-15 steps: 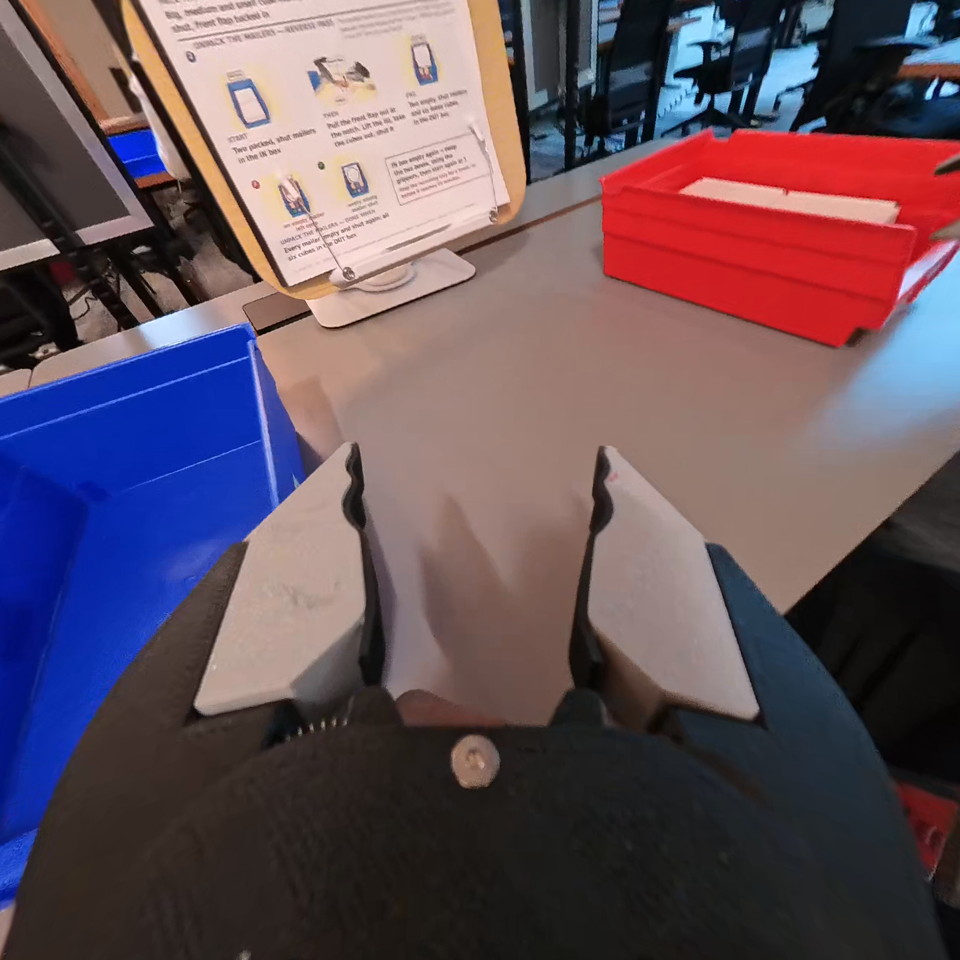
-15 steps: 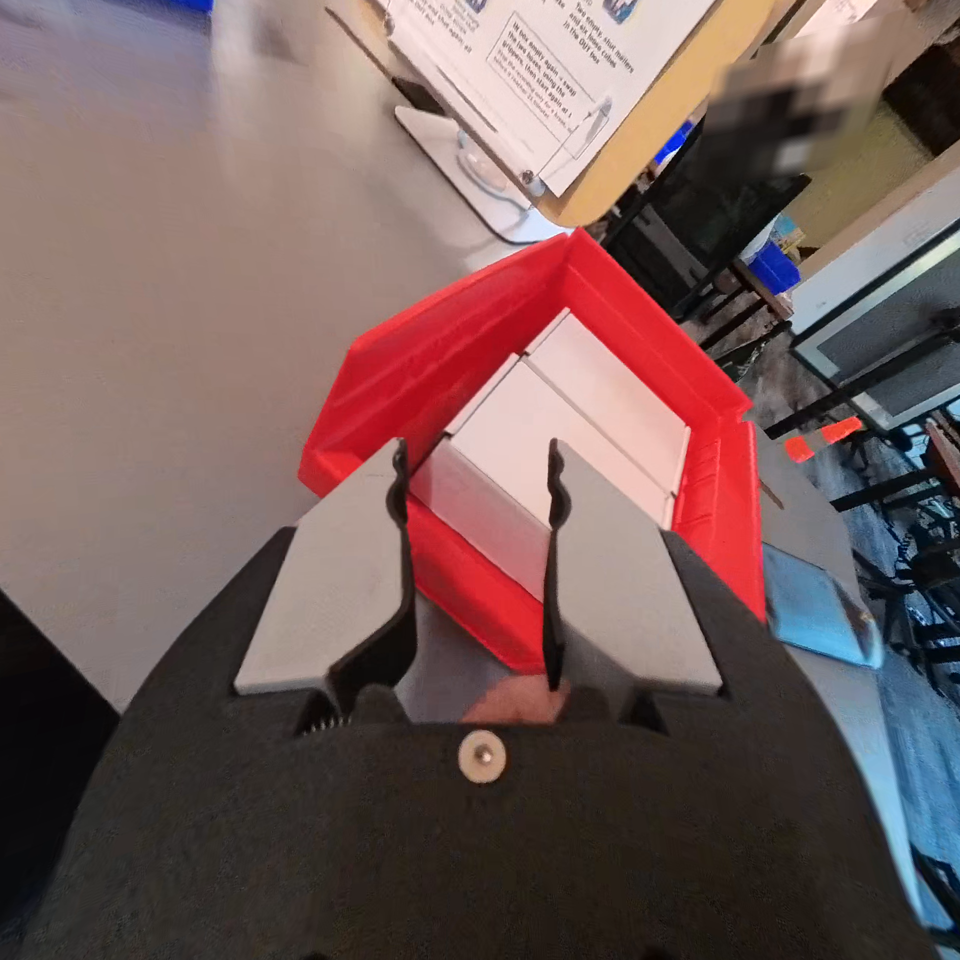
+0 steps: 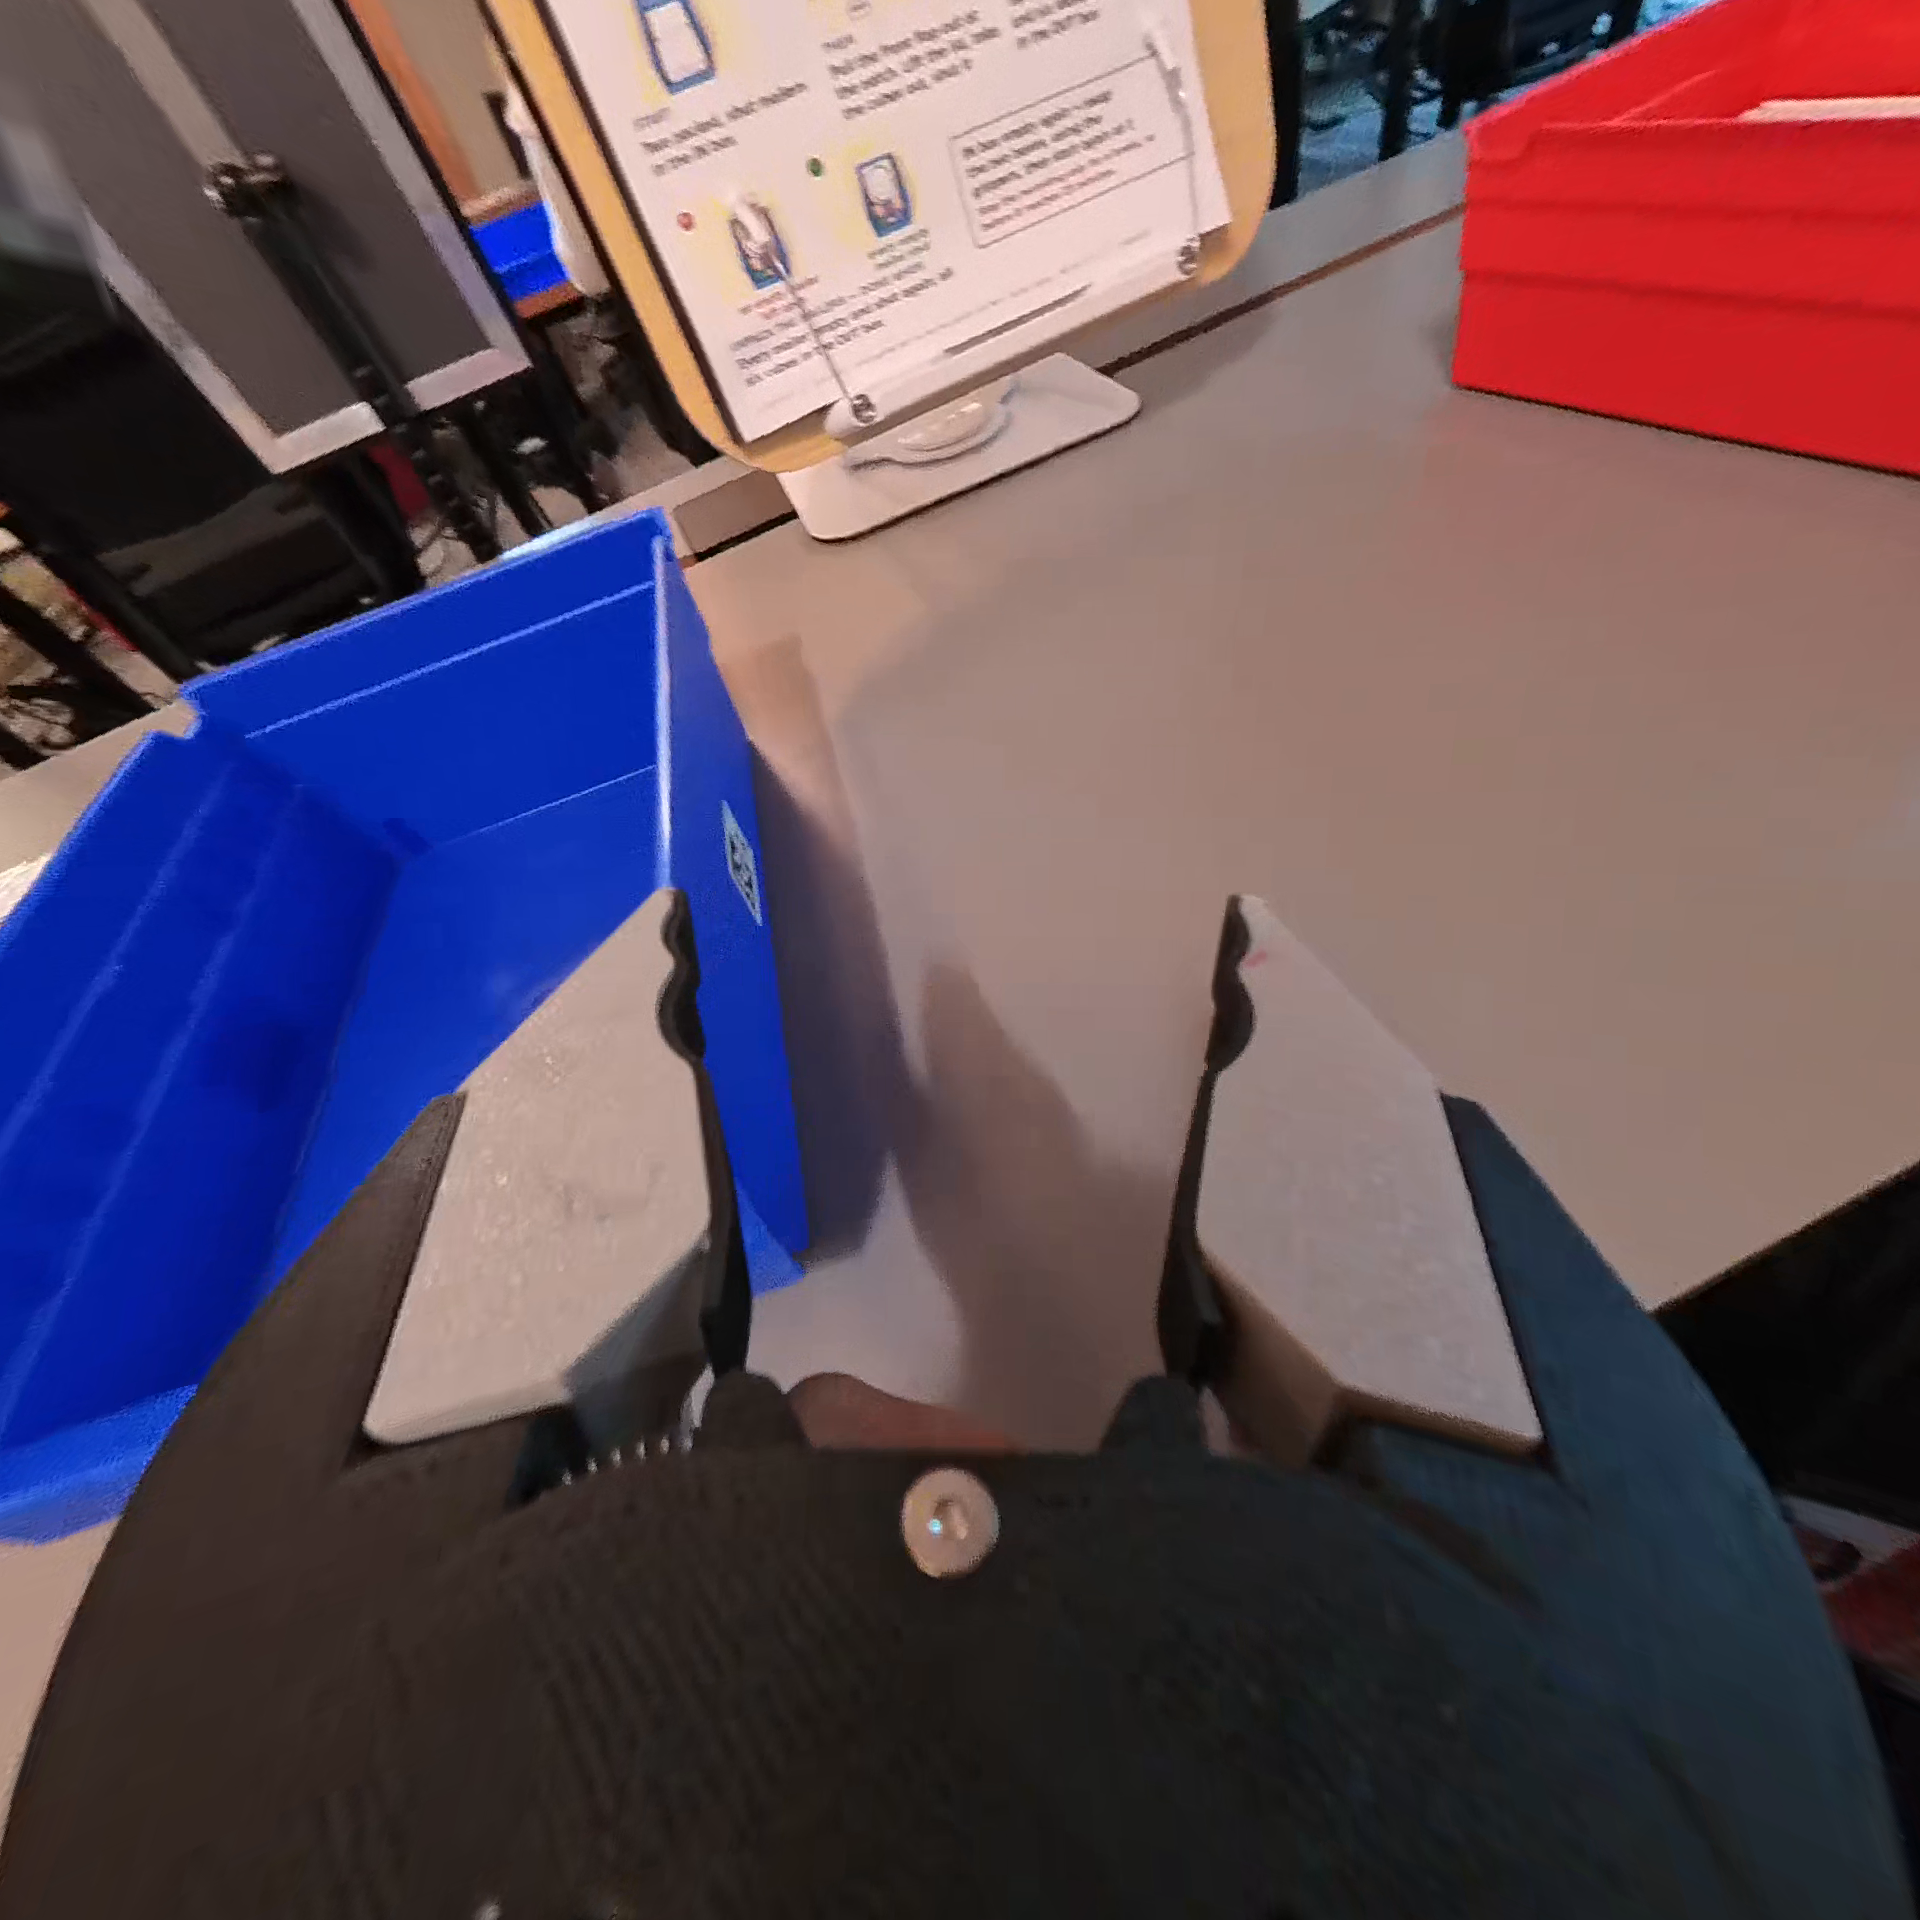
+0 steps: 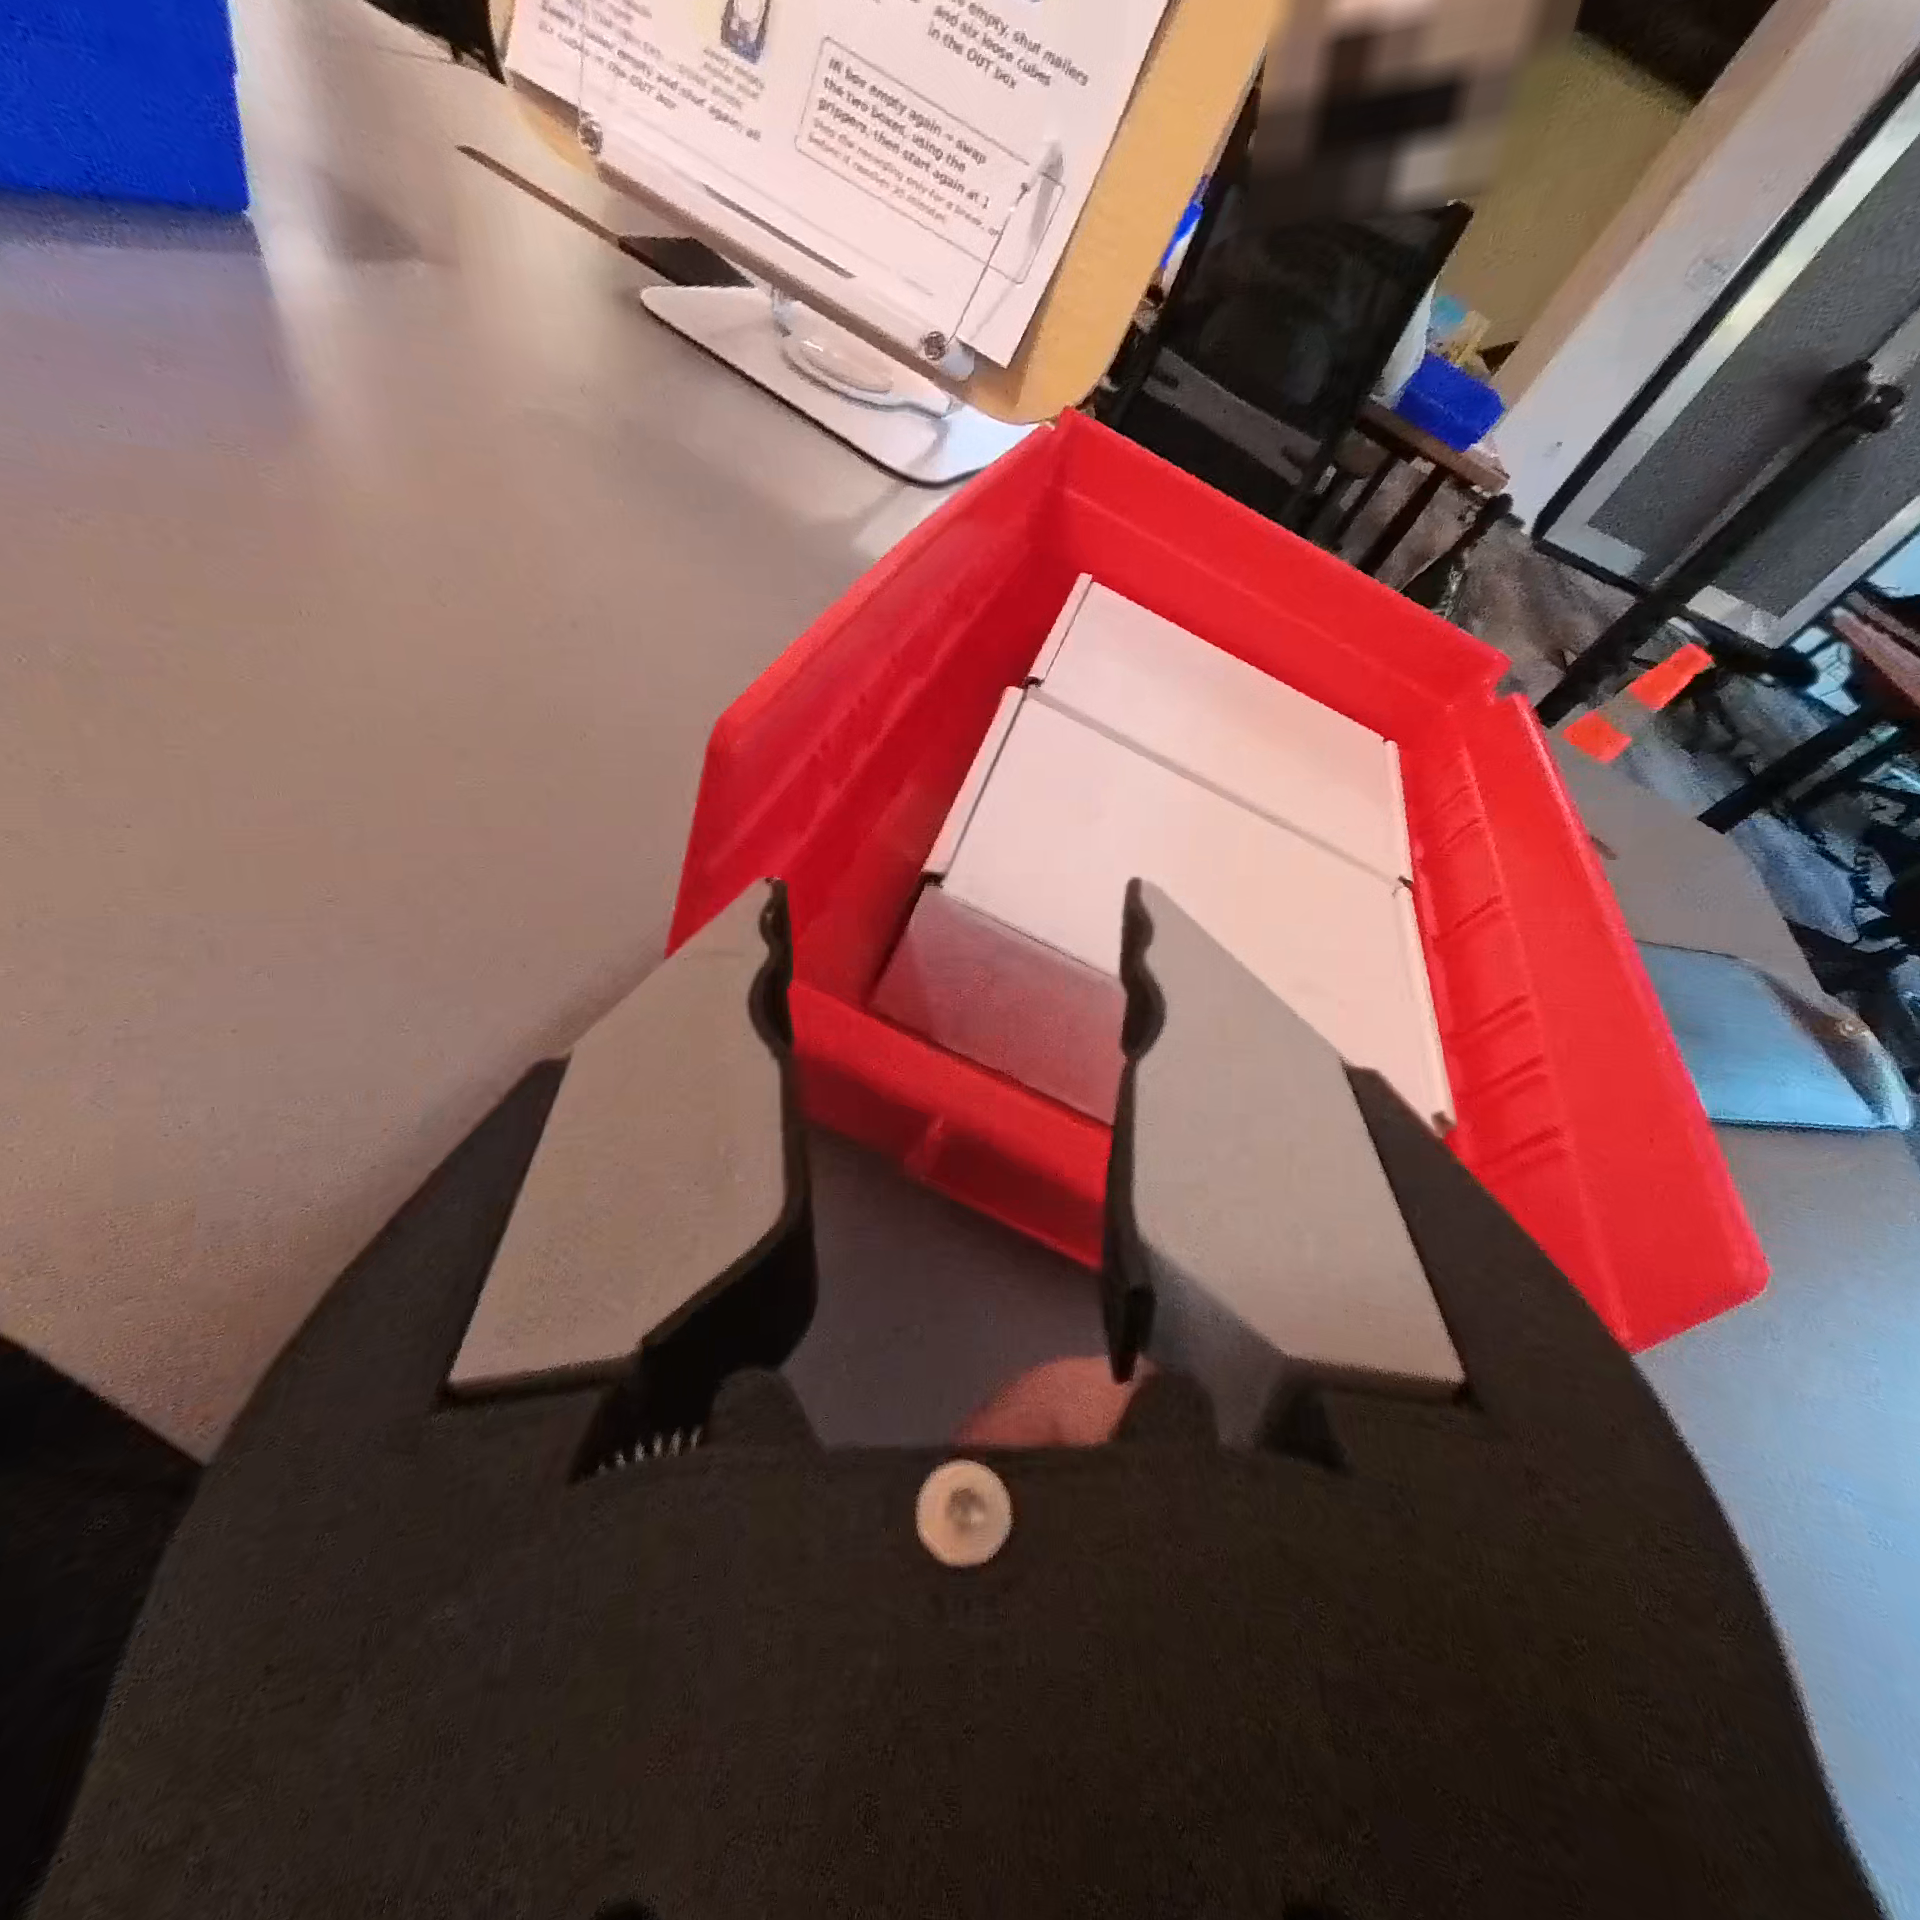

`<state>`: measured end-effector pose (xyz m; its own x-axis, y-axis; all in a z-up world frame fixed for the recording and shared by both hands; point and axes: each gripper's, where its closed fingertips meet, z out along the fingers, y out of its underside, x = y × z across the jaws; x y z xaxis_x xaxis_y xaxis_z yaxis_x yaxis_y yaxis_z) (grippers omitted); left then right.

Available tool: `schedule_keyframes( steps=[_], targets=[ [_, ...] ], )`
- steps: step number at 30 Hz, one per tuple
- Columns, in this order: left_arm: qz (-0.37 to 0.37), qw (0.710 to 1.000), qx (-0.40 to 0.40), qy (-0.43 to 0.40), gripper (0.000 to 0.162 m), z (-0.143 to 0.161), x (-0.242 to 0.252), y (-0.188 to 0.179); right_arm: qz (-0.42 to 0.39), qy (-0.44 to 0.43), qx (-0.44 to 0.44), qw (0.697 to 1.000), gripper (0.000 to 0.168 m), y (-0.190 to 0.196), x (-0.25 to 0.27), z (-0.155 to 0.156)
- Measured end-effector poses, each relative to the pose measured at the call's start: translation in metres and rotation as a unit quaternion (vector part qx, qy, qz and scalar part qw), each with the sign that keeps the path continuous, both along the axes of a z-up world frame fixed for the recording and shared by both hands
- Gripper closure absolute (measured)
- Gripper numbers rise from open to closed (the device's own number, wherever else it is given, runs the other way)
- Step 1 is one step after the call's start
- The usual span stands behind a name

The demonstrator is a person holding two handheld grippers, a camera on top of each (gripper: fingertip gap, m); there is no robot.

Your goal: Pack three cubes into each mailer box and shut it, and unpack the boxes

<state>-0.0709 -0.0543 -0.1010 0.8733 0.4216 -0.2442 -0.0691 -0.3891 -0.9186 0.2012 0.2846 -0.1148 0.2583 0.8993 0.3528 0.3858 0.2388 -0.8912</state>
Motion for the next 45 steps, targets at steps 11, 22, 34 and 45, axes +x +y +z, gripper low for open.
schedule_keyframes(
  steps=[11,22,34,45],
  targets=[
    [0.014,0.995,-0.074,0.061,0.060,-0.018,-0.004,-0.015,0.064,-0.080,-0.055,0.993,0.091,-0.012,-0.008,-0.024],
    [0.134,0.990,0.037,-0.027,0.095,0.004,-0.033,-0.054,0.048,-0.012,-0.070,0.996,0.062,-0.046,-0.007,-0.016],
    [0.129,0.990,-0.054,-0.033,0.145,-0.049,-0.064,-0.043,-0.064,-0.007,-0.039,0.997,0.084,-0.034,-0.029,-0.017],
    [0.087,0.990,-0.110,-0.012,0.159,-0.050,-0.075,-0.027,-0.089,-0.096,0.036,0.991,0.159,-0.037,-0.056,-0.041]
  ],
)
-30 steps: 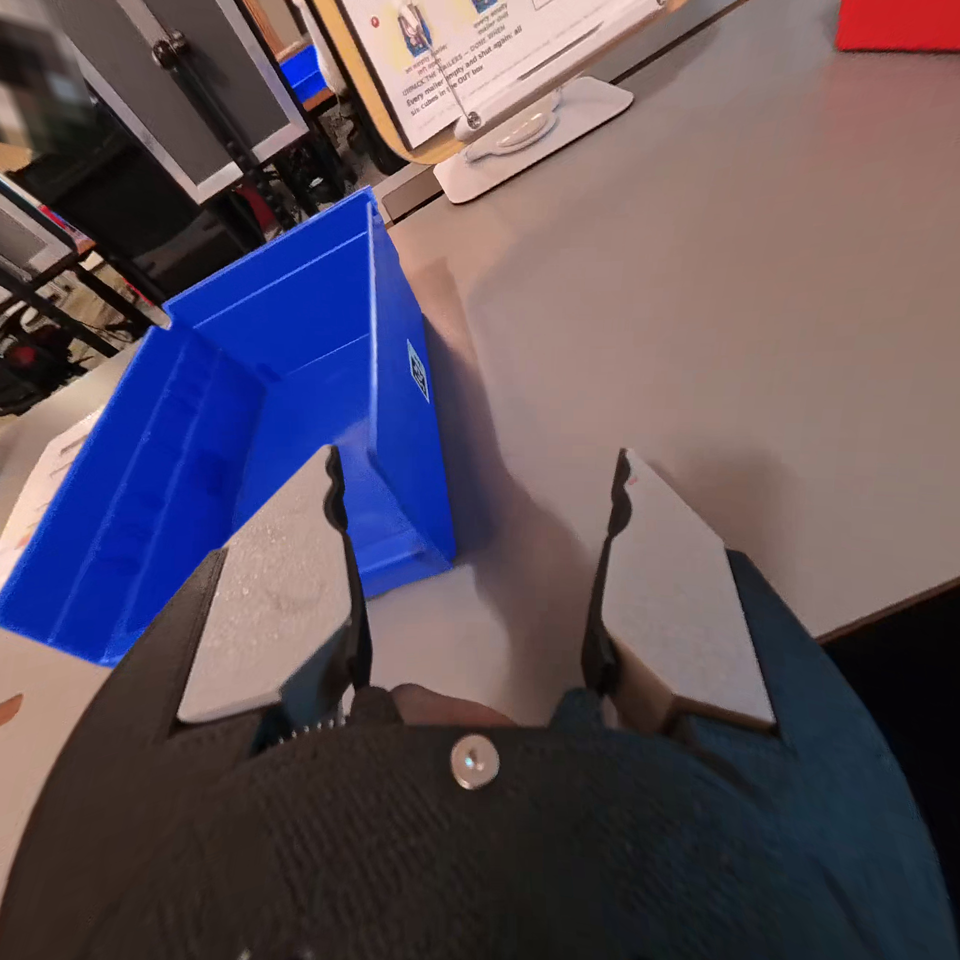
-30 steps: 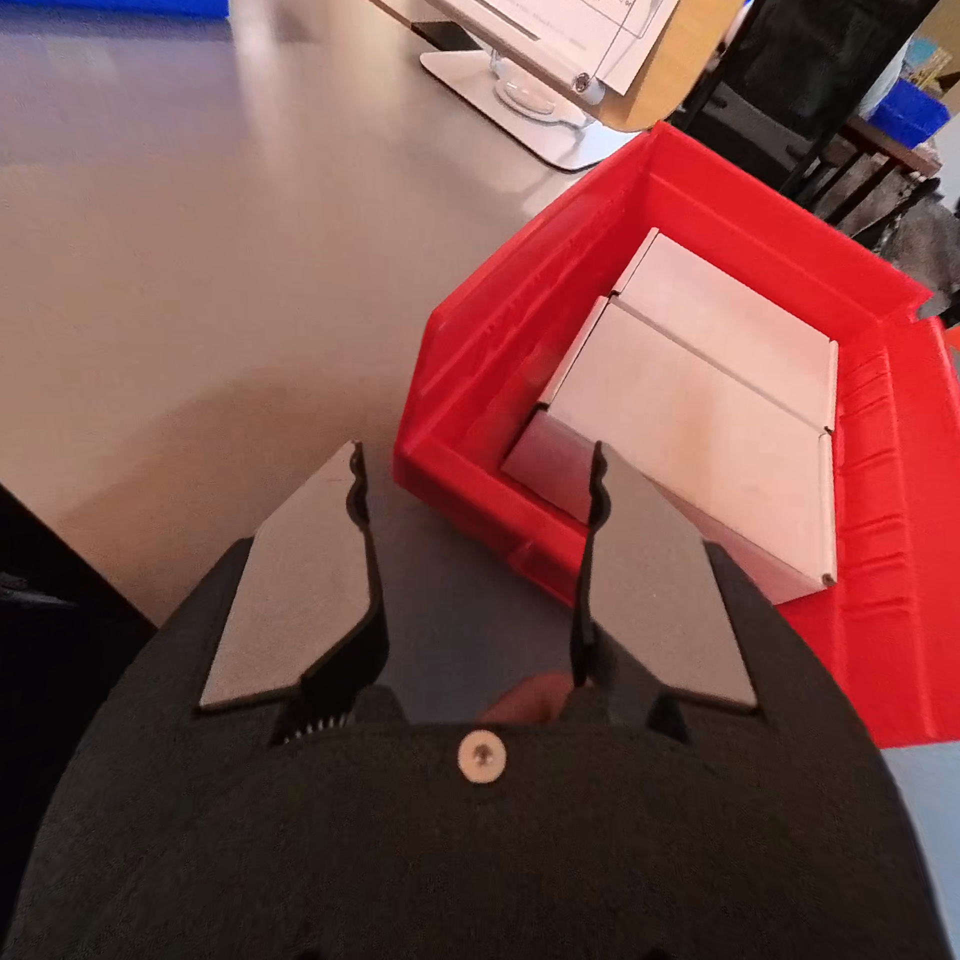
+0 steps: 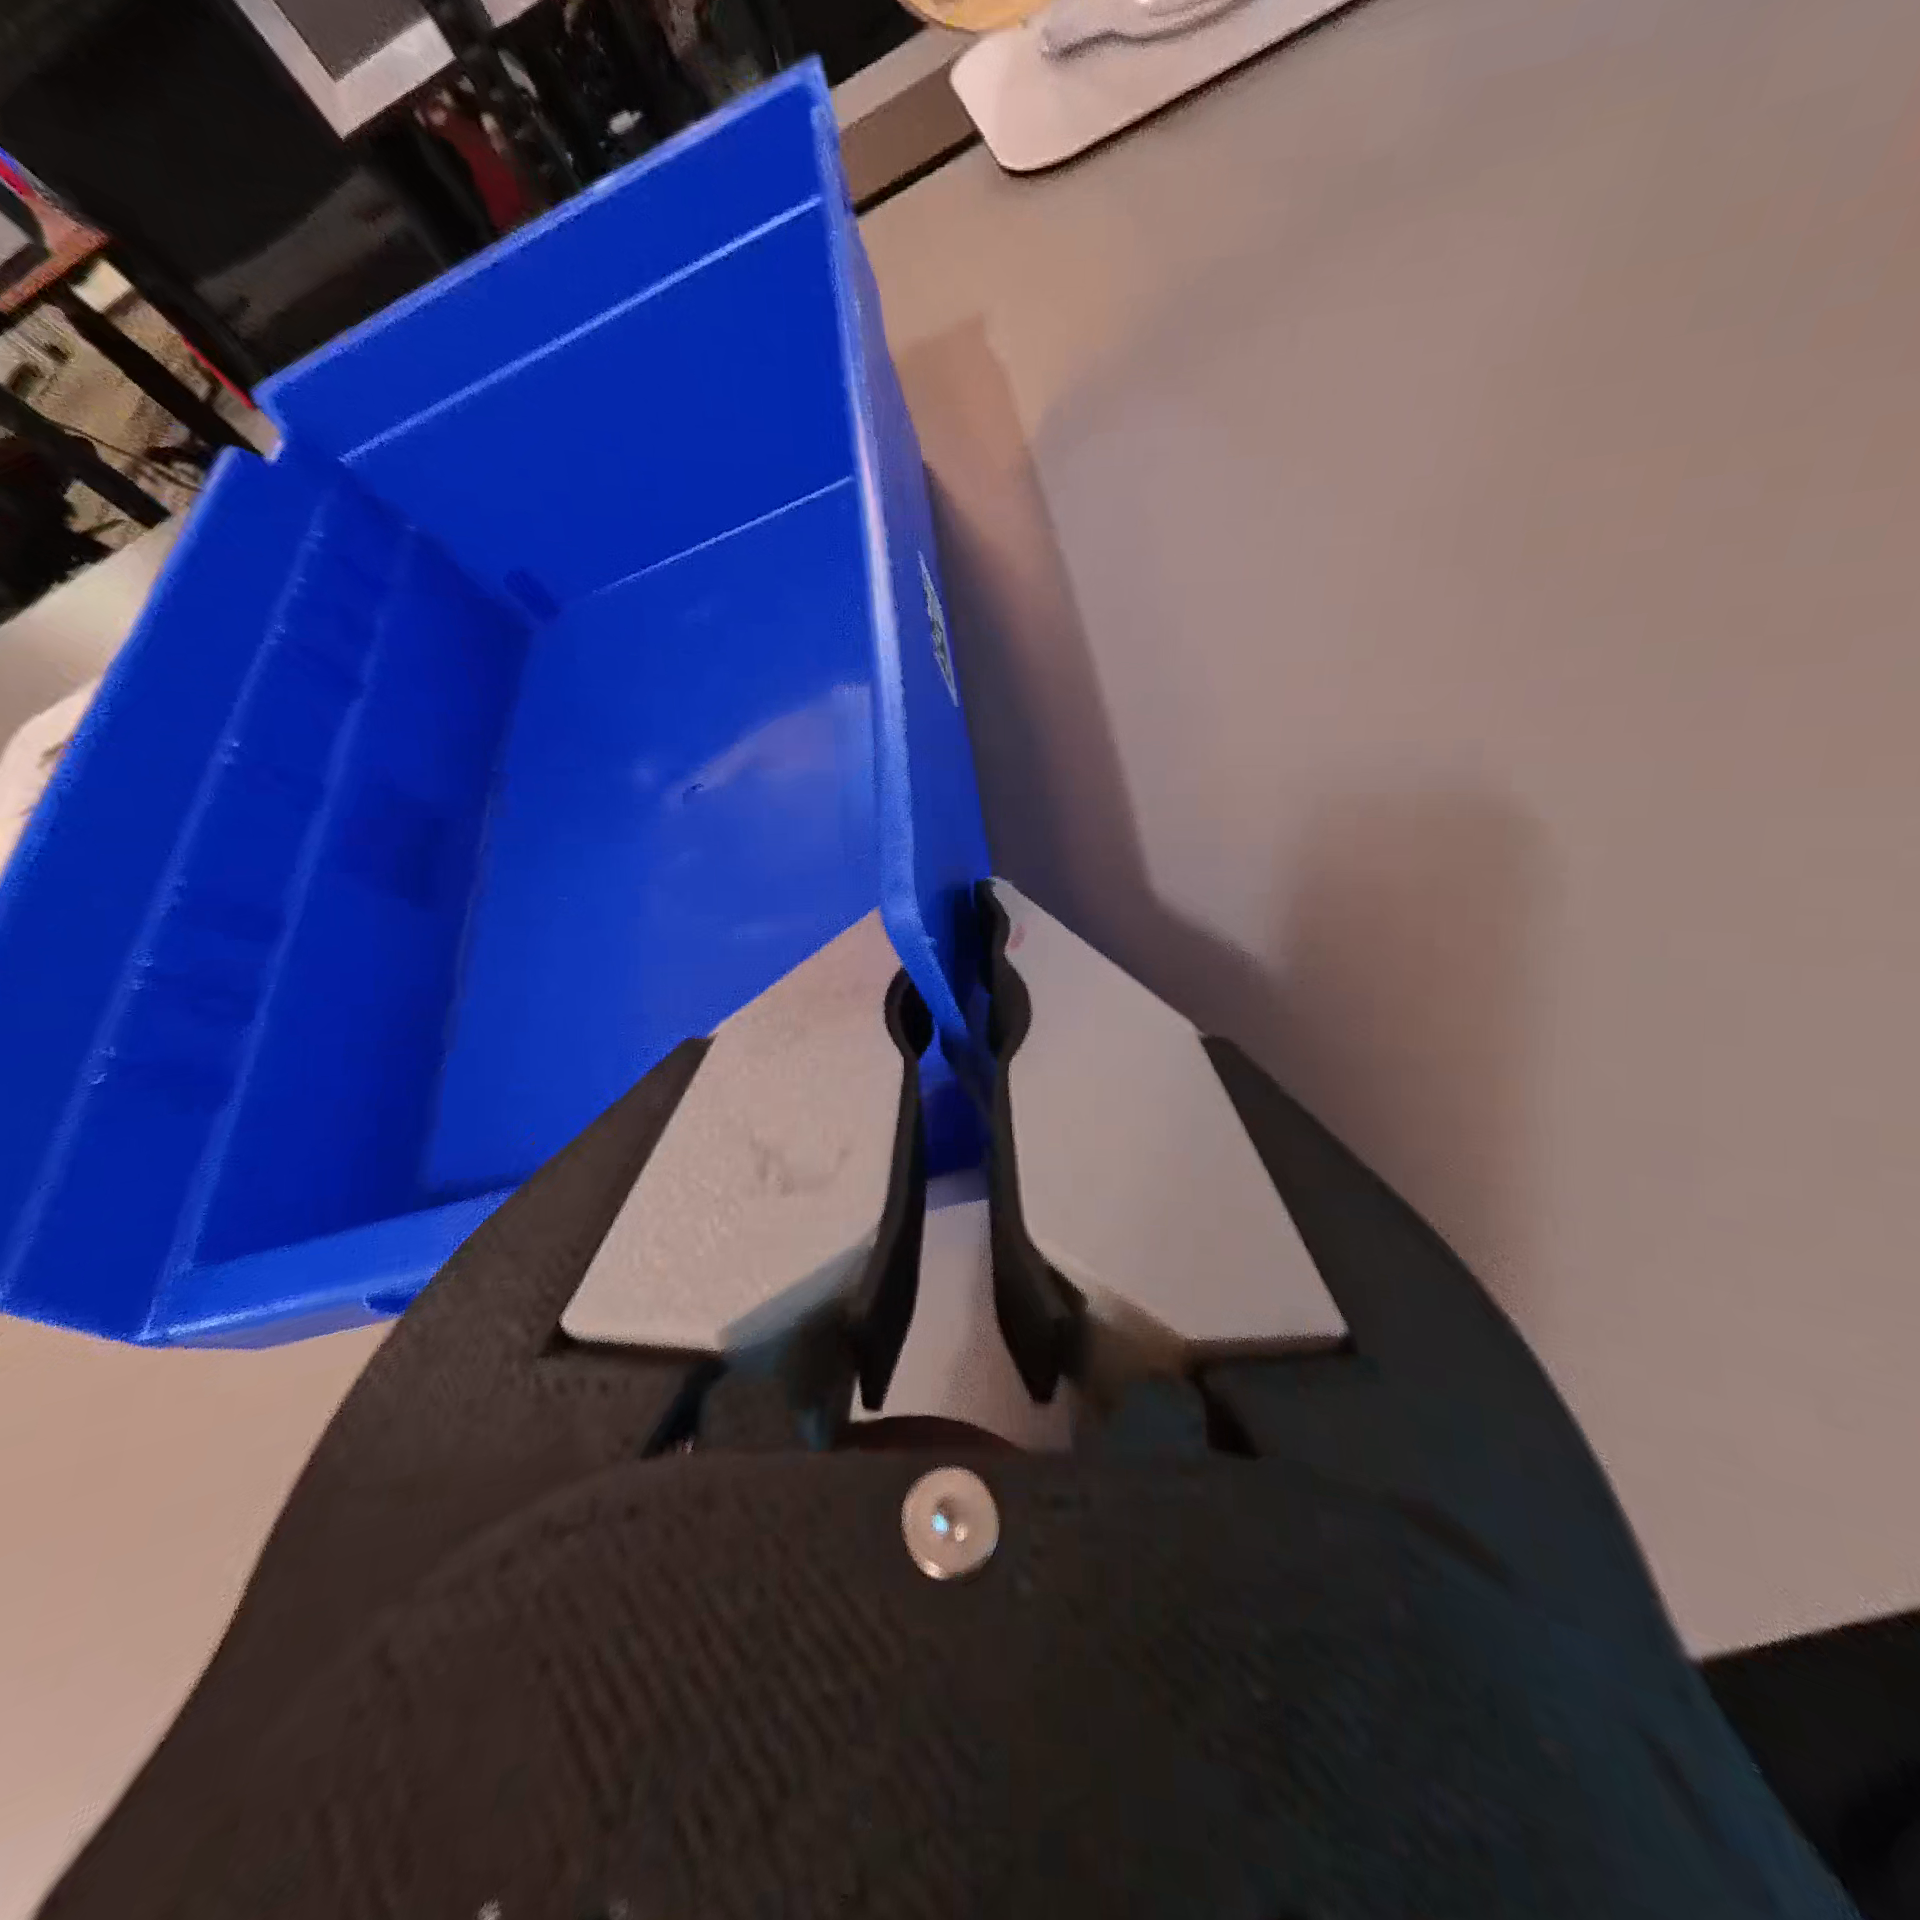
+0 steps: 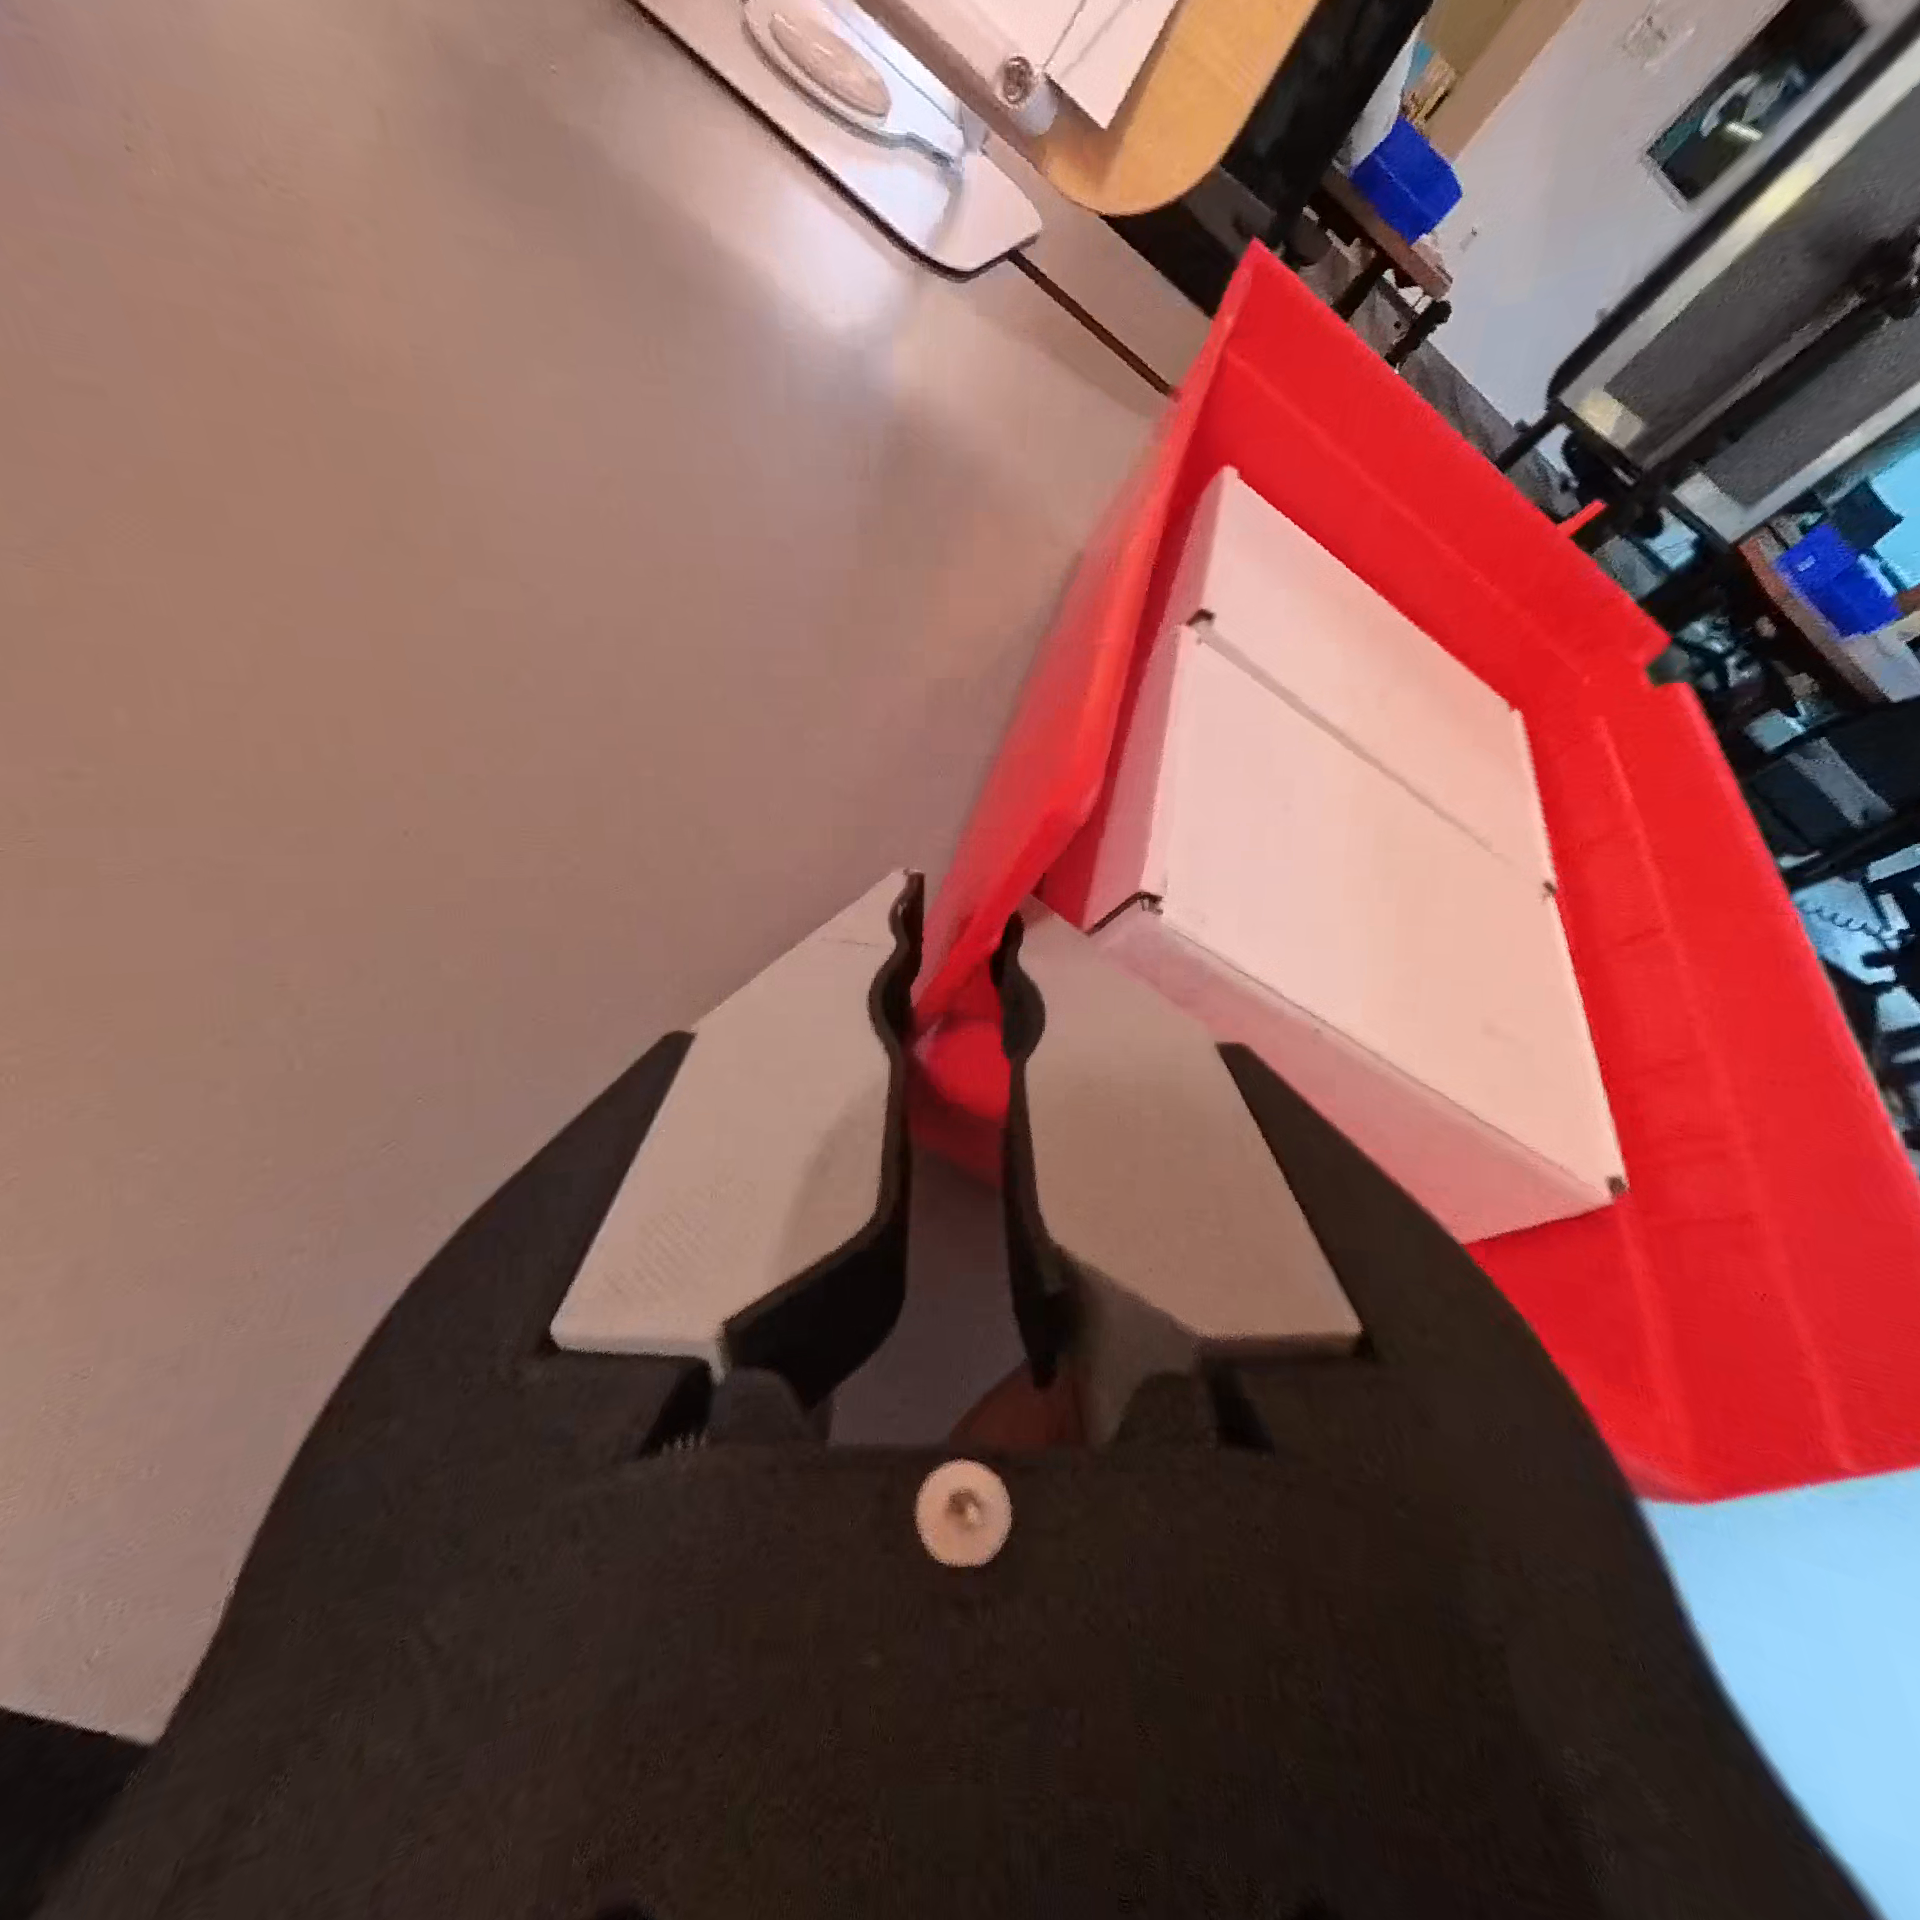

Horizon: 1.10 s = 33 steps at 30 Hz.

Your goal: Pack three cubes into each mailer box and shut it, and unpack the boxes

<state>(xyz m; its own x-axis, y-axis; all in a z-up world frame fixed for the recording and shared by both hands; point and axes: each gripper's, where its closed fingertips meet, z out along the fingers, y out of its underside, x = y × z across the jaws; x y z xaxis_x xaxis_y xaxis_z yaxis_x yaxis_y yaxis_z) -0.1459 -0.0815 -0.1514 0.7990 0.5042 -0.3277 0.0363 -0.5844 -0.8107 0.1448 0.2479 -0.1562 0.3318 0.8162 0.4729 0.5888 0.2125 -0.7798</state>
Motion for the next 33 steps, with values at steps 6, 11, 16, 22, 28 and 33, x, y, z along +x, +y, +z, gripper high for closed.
schedule_keyframes(
  steps=[6,11,16,22,28,33],
  targets=[
    [0.018,0.996,0.029,0.087,0.159,0.044,-0.011,-0.024,0.035,-0.018,-0.002,0.999,0.153,-0.050,-0.037,0.003],
    [0.024,0.987,0.063,0.148,0.161,0.086,0.001,-0.046,0.061,-0.006,-0.031,0.998,0.152,-0.117,-0.087,0.002],
    [0.016,0.984,0.113,0.139,0.159,0.125,0.017,-0.059,0.146,0.005,-0.091,0.985,0.148,-0.224,-0.166,0.007],
    [0.036,0.976,0.119,0.180,0.159,0.141,0.015,-0.077,0.229,-0.008,-0.104,0.968,0.147,-0.341,-0.264,0.008],
    [0.055,0.971,0.161,0.169,0.159,0.163,0.015,-0.105,0.311,0.145,-0.137,0.929,0.140,-0.397,-0.253,0.084],
    [0.010,0.968,0.171,0.181,0.160,0.173,0.045,-0.089,0.345,0.181,-0.080,0.918,0.138,-0.357,-0.197,0.117]
  ],
)
